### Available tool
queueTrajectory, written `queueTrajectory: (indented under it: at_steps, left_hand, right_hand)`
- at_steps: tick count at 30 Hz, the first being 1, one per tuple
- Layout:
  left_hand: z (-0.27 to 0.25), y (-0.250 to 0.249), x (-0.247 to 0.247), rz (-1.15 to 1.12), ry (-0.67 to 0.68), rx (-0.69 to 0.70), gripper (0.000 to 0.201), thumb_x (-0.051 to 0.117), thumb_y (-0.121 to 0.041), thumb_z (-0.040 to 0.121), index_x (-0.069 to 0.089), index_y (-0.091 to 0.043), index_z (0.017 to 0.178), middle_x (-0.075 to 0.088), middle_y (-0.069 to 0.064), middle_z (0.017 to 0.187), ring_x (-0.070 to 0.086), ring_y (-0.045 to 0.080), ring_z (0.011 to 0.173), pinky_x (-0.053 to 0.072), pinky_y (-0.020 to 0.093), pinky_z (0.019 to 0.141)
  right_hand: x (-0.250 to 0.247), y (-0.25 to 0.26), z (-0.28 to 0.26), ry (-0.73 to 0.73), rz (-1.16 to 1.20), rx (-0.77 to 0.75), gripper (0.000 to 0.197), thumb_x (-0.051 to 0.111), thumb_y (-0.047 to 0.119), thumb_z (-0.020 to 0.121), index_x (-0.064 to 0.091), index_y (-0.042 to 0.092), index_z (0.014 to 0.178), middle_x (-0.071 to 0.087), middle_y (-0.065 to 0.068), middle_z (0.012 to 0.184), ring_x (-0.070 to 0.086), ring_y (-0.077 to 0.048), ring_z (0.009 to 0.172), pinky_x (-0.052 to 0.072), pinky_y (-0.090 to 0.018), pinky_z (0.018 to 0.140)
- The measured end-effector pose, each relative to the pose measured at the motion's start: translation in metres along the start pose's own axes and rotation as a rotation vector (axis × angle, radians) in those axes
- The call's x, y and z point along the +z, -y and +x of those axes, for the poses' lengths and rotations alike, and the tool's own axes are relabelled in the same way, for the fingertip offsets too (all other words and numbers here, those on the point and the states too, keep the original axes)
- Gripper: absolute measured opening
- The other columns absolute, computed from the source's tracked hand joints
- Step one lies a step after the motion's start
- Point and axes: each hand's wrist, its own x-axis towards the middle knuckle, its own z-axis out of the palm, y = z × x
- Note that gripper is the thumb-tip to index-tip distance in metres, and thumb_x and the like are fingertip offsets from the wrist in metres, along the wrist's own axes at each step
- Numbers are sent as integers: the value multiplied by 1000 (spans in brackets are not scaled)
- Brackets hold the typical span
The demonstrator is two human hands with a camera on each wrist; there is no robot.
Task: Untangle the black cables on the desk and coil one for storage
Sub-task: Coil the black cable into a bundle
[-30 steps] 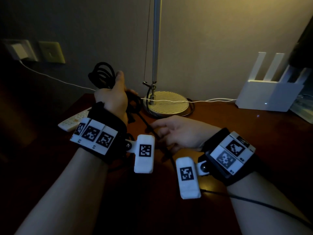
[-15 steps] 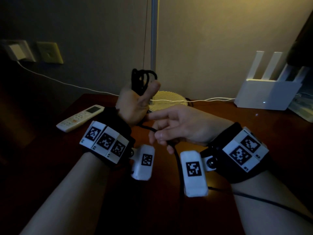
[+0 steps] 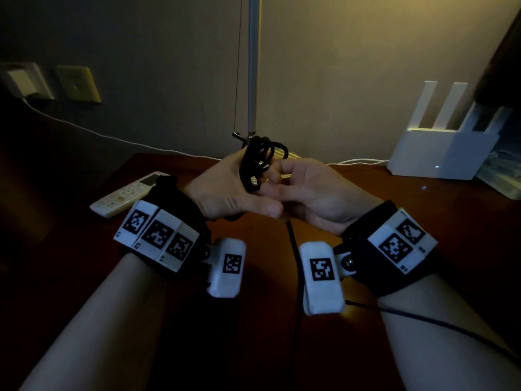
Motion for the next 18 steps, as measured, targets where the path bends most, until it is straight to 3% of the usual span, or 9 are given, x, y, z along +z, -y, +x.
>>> queueTrajectory:
  at_steps: [2,4,6,8,10,13,15,18]
  left_hand:
    - [-2,1,2,30,1,-69,68,84,9,51,51,-17,104,71,-16,81,68,-2,82,50,12,68]
    - [-6,0,2,116,-3,-132,77,80,20,52,46,-17,111,69,-15,81,66,-7,78,49,10,65]
    - [-9,-4,-1,321,-50,-172,89,86,11,51,42,-24,120,64,-16,94,61,-14,84,48,8,67]
    - [-12,-11,-1,537,-127,-191,84,88,-2,55,43,-28,122,61,-14,104,61,-3,94,49,17,75]
    - [-15,-17,3,722,-225,-225,65,82,-17,66,46,-27,119,60,-9,106,56,10,97,44,26,76]
    - [-22,-26,9,837,-284,-248,40,73,-29,74,46,-29,104,59,-6,97,55,15,89,42,29,71]
    - [-27,-36,11,886,-345,-286,34,71,-36,75,47,-30,98,61,1,100,58,25,93,45,34,73]
    - [-38,-49,19,888,-478,-385,40,71,-35,77,53,-26,112,62,8,110,58,31,101,41,34,73]
  right_hand:
    - [2,-2,1,-7,17,20,20,55,-7,89,50,8,77,63,-7,73,64,-12,62,54,-22,56]
    - [6,-2,1,-7,25,39,17,54,-7,90,50,7,81,63,-9,72,62,-12,56,52,-20,52]
    - [12,0,-1,-18,19,27,16,55,-7,90,51,7,82,63,-10,75,61,-13,60,52,-21,53]
    - [20,2,-5,-53,-7,-4,15,57,-7,88,53,6,82,63,-9,73,62,-14,62,54,-23,55]
    - [27,4,-10,-100,-33,-32,14,60,-8,86,54,4,81,62,-10,71,63,-15,61,56,-25,57]
    - [38,13,-23,-143,-100,-53,13,63,-7,84,56,4,82,63,-14,73,66,-17,61,57,-26,60]
    - [46,20,-36,-144,-130,-67,18,66,-10,82,55,4,87,64,-15,82,67,-20,64,59,-29,62]
    - [60,30,-56,-113,-104,-74,39,62,-23,76,49,5,100,61,-15,102,67,-23,74,61,-38,66]
